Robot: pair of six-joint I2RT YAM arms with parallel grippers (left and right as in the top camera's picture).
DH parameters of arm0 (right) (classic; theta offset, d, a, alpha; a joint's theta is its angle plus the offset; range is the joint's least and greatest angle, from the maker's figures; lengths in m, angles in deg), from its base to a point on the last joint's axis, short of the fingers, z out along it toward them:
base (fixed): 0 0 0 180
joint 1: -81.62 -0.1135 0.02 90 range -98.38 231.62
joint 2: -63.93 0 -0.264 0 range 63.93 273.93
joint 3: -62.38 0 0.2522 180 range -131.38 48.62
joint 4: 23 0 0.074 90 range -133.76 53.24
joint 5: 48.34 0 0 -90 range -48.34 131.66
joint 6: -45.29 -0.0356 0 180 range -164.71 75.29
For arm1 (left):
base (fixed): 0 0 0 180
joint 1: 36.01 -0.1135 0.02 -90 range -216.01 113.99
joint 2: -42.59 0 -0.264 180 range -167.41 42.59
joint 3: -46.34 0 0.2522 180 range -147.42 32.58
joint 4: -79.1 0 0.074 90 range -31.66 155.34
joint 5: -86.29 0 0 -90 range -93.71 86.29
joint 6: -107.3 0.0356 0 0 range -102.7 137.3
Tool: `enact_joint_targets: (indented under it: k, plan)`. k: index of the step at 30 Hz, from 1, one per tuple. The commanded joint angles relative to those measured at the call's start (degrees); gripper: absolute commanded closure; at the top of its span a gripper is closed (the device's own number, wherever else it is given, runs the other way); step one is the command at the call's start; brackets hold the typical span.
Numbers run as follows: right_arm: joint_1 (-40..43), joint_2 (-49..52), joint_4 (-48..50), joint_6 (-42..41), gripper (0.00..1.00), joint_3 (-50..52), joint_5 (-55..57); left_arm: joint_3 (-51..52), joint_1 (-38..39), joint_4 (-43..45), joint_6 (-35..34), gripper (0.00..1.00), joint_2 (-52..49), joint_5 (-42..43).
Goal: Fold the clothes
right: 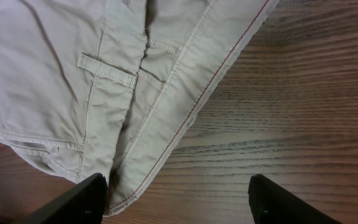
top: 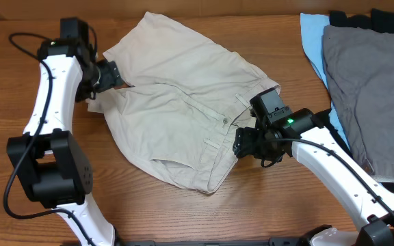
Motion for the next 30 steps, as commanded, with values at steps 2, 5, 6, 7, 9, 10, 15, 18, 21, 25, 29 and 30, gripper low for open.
enact_joint_targets:
  k: [2,5,6,7,9,10,15,18,21,25,29,30]
  plan:
    - [-0.2,0.0,0.3,0.9,0.24,0.2,0.5,9.3,-3.3,3.0,1.6,0.20,0.2,5.1]
    - [-0.2,0.0,0.3,0.9,0.24,0.2,0.5,15.6,-4.9,7.6,1.6,0.26,0.2,7.4]
    - [-0.2,0.0,0.3,0.9,0.24,0.2,0.5,17.3,-5.3,9.2,1.6,0.28,0.2,7.8]
    - [-0.2,0.0,0.3,0.9,0.24,0.2,0.5,19.5,-5.7,11.9,1.5,0.29,0.2,8.7]
    - [-0.2,0.0,0.3,0.9,0.24,0.2,0.5,21.4,-6.1,15.0,1.5,0.31,0.2,10.6]
    - [-0.2,0.0,0.3,0.9,0.24,0.2,0.5,22.0,-6.2,16.3,1.5,0.32,0.2,11.5]
    - [-0.2,0.0,0.4,0.9,0.24,0.2,0.5,21.1,-6.2,19.0,2.5,0.33,1.2,17.3]
    - [-0.2,0.0,0.4,0.9,0.24,0.2,0.5,20.3,-6.8,17.8,2.9,0.33,4.0,17.5]
    - [-0.2,0.0,0.2,0.9,0.24,0.2,0.5,20.3,-8.1,15.7,2.8,0.33,7.9,15.1]
    - [-0.2,0.0,0.3,0.9,0.24,0.2,0.5,20.3,-11.1,13.2,2.8,0.37,10.4,13.0]
    - [-0.2,0.0,0.4,0.9,0.23,0.2,0.6,21.5,-13.6,12.5,2.8,0.51,10.3,13.0]
    - [-0.2,0.0,0.5,0.9,0.23,0.2,0.5,22.2,-13.9,12.7,2.9,0.55,10.3,13.0]
